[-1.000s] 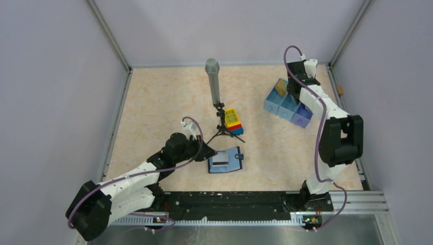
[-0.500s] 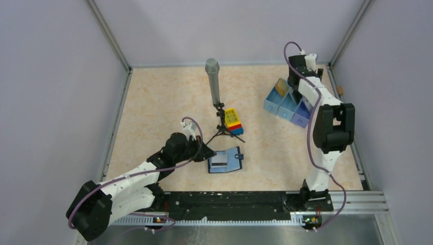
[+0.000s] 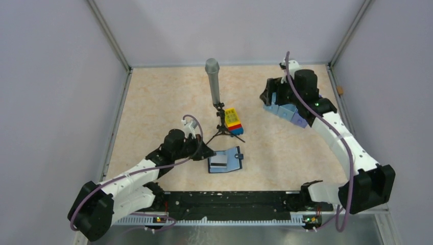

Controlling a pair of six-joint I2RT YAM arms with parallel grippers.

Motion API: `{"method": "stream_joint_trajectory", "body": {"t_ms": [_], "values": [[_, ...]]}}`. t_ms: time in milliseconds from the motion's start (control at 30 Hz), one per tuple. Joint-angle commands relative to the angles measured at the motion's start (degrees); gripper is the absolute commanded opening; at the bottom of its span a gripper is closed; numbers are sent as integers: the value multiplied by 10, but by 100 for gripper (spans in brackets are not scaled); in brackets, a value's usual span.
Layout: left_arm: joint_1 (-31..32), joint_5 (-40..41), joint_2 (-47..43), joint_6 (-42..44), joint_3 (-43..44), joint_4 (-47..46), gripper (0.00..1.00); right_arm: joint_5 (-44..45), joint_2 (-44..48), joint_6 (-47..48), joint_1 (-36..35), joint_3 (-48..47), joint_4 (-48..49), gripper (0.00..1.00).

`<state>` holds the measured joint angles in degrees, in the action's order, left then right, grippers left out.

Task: Put the credit cards into the card holder
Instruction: Place the credit card in the storage box, then insert the credit card into the card holder.

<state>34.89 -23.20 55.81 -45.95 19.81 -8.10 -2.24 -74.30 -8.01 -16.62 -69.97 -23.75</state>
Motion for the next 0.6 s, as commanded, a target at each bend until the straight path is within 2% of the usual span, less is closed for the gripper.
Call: {"method": "stream_joint_trajectory", "body": {"t_ms": [0, 100, 233, 567], "values": [[-18, -45, -2, 35, 36, 13, 0, -345, 24, 8, -30, 80, 57, 77], [-33, -66, -1, 43, 40, 17, 0, -440, 18, 24, -70, 106, 66, 76], [-47, -103, -3, 52, 45, 19, 0, -502, -17, 39, -123, 113, 69, 75], [-60, -181, -16, 68, 56, 28, 0, -533, -108, 75, -200, 108, 65, 70]]}}
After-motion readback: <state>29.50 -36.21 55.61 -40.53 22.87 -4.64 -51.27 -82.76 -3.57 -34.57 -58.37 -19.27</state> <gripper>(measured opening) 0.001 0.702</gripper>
